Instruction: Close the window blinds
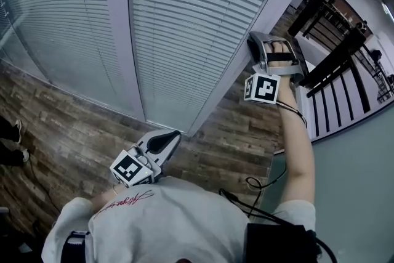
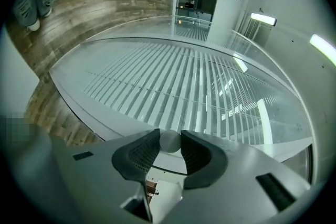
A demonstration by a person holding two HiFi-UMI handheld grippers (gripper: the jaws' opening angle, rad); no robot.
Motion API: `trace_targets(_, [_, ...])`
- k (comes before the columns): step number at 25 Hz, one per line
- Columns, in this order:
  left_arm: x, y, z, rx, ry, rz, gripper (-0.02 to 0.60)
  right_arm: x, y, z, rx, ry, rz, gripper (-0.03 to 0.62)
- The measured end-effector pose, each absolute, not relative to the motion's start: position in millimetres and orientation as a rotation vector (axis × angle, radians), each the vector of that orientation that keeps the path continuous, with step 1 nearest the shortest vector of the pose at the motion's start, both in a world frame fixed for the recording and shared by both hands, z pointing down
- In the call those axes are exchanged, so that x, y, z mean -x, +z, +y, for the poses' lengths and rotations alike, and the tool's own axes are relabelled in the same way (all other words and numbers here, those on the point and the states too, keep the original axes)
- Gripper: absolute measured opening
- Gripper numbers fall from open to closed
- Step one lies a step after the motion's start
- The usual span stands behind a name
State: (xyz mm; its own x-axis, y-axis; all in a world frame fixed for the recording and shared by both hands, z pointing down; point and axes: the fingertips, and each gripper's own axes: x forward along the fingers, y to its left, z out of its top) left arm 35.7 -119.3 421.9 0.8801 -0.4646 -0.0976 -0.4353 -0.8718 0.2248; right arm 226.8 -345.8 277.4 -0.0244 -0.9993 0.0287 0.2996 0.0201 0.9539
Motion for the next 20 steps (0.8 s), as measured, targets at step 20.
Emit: trace_targets(20, [-43.9,428.5,-125.9,-2.848,-0.195,-0.716,0.018,-239.0,256.9,-327.3,-2.206,-0.576,-2.225,0.133])
